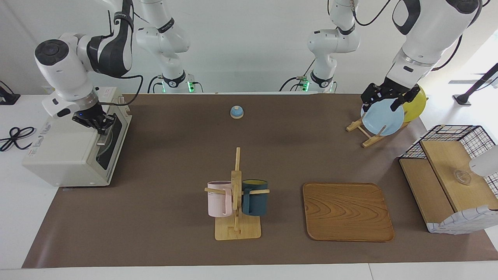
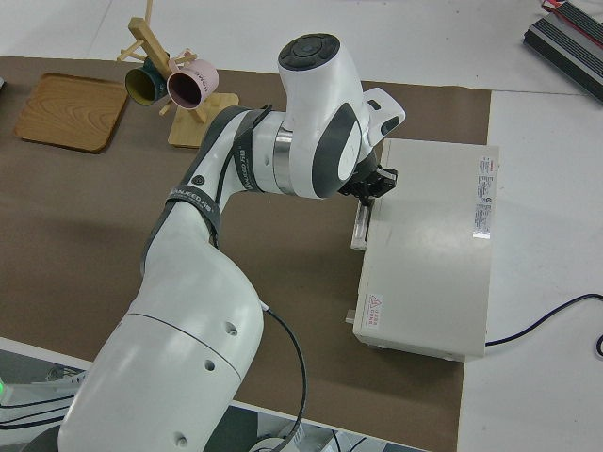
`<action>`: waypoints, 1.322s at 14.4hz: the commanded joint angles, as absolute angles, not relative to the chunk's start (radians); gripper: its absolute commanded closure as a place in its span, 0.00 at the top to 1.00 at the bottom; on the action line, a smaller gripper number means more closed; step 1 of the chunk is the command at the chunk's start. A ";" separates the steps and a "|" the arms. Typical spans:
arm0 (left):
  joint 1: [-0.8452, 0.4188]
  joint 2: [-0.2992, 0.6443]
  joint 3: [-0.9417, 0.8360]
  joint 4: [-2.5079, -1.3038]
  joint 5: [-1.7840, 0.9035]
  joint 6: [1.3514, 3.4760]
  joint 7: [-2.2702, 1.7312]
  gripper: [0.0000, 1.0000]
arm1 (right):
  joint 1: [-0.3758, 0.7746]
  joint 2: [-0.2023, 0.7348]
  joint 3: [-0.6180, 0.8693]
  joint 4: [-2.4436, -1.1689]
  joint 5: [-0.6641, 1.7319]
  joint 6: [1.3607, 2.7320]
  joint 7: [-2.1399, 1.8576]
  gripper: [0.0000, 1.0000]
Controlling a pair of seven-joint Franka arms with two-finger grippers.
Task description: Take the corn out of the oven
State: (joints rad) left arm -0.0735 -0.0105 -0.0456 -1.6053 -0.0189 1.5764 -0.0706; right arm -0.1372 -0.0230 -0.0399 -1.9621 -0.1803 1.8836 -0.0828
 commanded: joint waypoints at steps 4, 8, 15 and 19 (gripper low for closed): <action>-0.081 -0.028 -0.044 -1.621 0.005 1.588 -0.071 1.00 | -0.161 -0.041 -0.032 -2.006 -0.175 1.899 -0.098 0.00; -0.081 -0.026 -0.044 -1.620 0.003 1.589 -0.072 1.00 | -0.150 -0.038 -0.032 -2.046 -0.127 1.952 -0.097 0.00; -0.081 -0.028 -0.044 -1.623 0.002 1.589 -0.064 1.00 | -0.086 0.008 -0.031 -2.094 -0.098 2.077 -0.051 0.00; -0.074 -0.029 -0.044 -1.634 0.002 1.589 -0.060 1.00 | -0.071 0.064 -0.031 -2.147 -0.098 2.218 -0.041 0.00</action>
State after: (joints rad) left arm -0.0735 -0.0105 -0.0466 -1.6082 -0.0189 1.5774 -0.0706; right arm -0.0388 -0.0280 -0.0150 -2.1069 -0.0653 2.0476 -0.0296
